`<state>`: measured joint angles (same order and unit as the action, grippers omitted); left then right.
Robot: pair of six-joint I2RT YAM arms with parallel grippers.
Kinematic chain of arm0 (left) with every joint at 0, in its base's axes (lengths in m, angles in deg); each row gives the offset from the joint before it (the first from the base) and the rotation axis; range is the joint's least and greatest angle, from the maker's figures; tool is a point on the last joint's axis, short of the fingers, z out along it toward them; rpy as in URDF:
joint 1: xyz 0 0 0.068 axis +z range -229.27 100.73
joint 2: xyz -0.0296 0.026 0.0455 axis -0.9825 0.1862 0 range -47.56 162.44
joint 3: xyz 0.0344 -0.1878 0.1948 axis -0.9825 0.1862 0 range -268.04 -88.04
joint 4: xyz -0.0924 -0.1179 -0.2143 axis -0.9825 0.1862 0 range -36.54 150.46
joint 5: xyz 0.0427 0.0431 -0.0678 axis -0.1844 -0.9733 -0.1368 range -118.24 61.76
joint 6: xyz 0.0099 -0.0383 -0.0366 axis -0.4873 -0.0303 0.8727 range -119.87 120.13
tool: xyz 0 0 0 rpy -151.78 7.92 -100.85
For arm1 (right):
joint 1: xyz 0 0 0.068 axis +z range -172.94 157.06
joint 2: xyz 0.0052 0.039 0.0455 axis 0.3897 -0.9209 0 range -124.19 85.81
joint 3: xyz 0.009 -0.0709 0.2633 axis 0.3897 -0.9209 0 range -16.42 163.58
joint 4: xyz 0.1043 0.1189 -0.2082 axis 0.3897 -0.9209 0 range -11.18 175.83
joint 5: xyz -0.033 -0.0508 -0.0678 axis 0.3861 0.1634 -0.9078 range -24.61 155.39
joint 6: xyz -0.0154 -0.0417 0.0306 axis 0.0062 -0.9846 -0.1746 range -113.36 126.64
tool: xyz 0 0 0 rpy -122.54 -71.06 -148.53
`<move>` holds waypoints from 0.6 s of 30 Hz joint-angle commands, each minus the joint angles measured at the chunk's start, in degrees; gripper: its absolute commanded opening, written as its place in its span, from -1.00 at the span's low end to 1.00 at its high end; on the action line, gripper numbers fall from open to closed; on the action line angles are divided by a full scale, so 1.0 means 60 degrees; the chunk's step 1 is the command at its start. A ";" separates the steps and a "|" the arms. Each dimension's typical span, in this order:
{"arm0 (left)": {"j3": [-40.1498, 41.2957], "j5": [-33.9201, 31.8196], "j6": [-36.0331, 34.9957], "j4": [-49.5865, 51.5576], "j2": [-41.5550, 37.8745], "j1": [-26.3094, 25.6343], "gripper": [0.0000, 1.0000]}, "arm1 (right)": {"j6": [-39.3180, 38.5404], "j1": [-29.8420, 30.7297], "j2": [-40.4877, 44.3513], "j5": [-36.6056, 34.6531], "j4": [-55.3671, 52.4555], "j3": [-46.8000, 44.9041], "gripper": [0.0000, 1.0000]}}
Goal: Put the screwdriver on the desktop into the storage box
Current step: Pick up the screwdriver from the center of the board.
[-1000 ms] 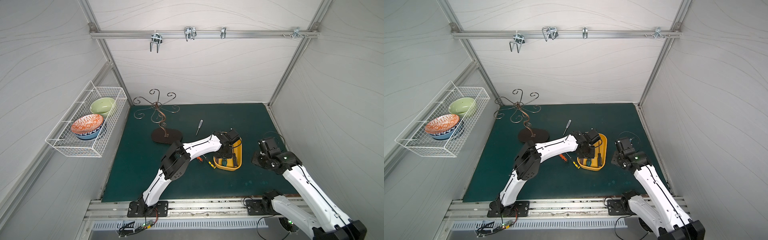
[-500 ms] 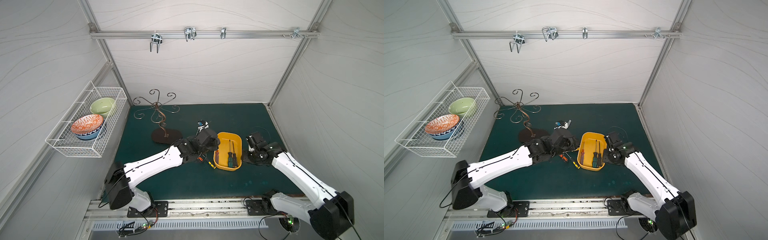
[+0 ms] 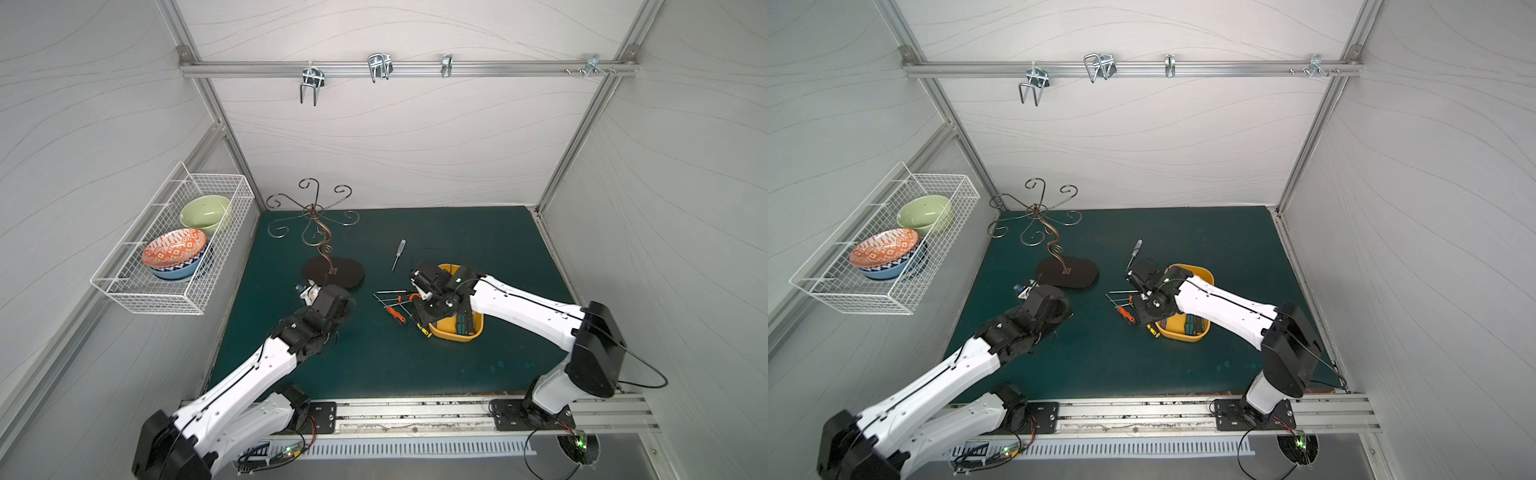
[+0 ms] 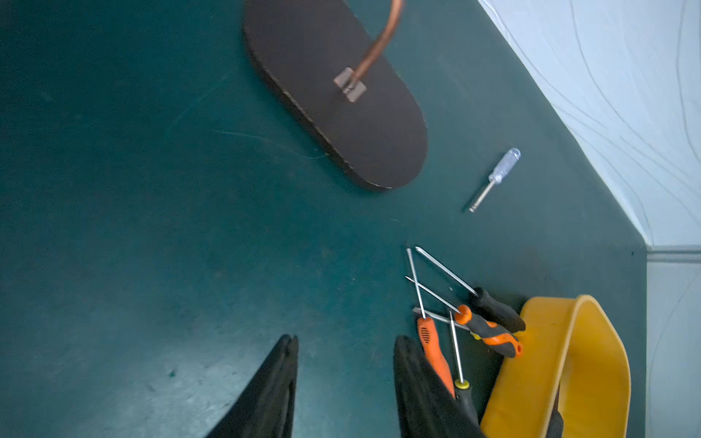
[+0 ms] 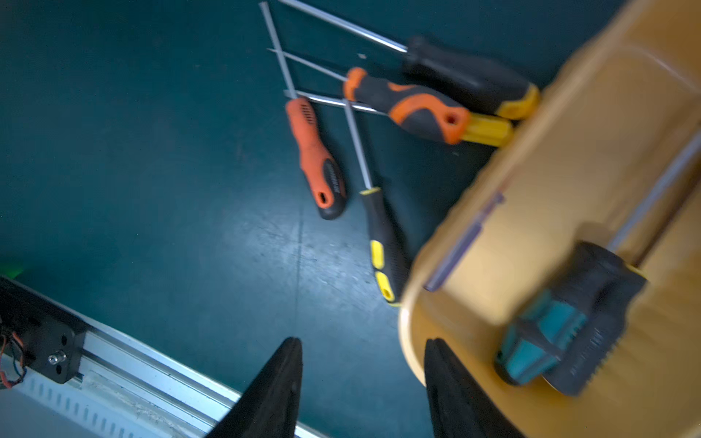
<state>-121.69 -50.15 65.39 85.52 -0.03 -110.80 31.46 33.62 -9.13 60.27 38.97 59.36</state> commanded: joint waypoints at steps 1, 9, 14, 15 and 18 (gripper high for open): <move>0.0648 -0.0001 0.0779 0.0225 -0.0923 0.0386 -0.03 | -0.0793 0.0219 -0.1012 0.0352 0.0037 0.0717 0.12; 0.1811 0.0030 0.1617 0.0354 -0.2290 0.0644 0.02 | -0.1576 0.0271 -0.2889 0.0450 -0.0266 0.2110 0.10; 0.1931 0.0083 0.1700 0.0352 -0.2370 0.0681 0.02 | -0.1770 0.0328 -0.3648 0.0395 -0.0408 0.2626 0.03; 0.1946 0.0091 0.1704 0.0367 -0.2355 0.0671 0.02 | -0.1780 0.0352 -0.3831 0.0303 -0.0449 0.2714 0.01; 0.1958 0.0110 0.1707 0.0349 -0.2312 0.0678 0.02 | -0.1882 0.0441 -0.4223 -0.0098 -0.0645 0.2955 -0.03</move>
<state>-109.87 -49.78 74.87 88.49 -13.82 -107.06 21.62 35.45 -32.14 61.75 38.25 75.45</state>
